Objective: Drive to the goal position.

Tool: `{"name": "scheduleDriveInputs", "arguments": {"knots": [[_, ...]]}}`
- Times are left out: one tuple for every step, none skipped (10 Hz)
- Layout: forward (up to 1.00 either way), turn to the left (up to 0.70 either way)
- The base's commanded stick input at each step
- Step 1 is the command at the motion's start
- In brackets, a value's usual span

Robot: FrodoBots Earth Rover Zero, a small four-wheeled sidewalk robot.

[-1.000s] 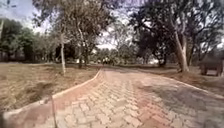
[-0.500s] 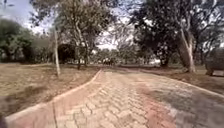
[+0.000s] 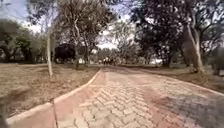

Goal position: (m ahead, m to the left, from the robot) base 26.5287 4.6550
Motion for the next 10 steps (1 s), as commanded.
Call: {"name": "scheduleDriveInputs", "arguments": {"knots": [[0.85, 0.00], [0.85, 0.00], [0.85, 0.00], [0.85, 0.00], [0.85, 0.00], [0.85, 0.00], [0.85, 0.00], [0.85, 0.00], [0.85, 0.00], [0.85, 0.00]]}}
